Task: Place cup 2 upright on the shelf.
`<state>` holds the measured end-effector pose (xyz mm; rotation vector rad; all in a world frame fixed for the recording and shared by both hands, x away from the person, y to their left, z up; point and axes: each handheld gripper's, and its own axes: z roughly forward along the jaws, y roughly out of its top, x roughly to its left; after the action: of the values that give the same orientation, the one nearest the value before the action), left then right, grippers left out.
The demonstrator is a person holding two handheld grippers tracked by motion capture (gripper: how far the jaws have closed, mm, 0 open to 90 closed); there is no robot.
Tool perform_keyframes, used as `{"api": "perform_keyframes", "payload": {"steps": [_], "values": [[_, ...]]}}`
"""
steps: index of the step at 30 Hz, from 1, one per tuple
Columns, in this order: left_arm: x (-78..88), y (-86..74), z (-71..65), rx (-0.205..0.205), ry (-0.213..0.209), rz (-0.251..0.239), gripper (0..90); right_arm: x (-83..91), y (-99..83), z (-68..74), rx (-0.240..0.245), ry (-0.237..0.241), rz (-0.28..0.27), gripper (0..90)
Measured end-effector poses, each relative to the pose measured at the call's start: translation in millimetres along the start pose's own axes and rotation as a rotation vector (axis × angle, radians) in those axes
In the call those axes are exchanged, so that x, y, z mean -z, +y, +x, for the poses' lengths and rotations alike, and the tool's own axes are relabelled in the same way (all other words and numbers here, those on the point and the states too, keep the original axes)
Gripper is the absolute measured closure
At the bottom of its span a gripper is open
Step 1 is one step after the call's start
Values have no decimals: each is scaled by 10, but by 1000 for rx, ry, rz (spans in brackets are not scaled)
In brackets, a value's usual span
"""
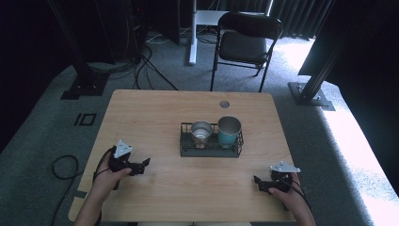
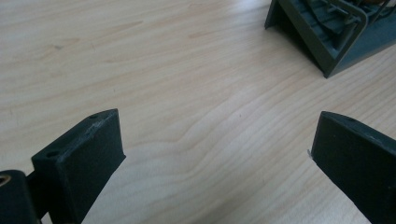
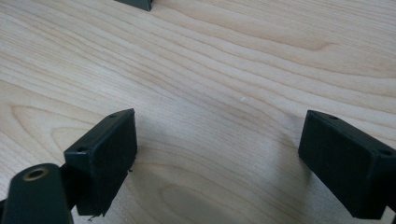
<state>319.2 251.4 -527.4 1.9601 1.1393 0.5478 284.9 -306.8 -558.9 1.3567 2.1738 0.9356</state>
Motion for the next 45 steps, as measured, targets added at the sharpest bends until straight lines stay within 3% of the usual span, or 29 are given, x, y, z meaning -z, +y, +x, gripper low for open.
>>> {"api": "perform_keyframes", "payload": {"steps": [1, 12, 17, 22, 25, 37, 45], "values": [[20, -31, 10, -2, 22, 6, 29, 0, 0, 0, 0, 0, 0, 112], [111, -186, 73, 18, 49, 30, 30, 0, 0, -1, 2, 0, 0, 112], [169, -273, 110, 40, 126, 65, 30, -1, -1, -1, 2, 0, -1, 112], [222, -363, 180, 86, 192, 89, 30, -1, -1, -1, 2, 0, -2, 112], [234, -387, 192, 99, 193, 88, 30, -1, -1, -1, 2, 0, -2, 112], [337, -513, 237, 167, 269, 103, 30, -1, -1, -2, 2, 0, -2, 112], [404, -587, 306, 234, 351, 122, 30, -1, -1, -1, 2, 0, -2, 112]]}}
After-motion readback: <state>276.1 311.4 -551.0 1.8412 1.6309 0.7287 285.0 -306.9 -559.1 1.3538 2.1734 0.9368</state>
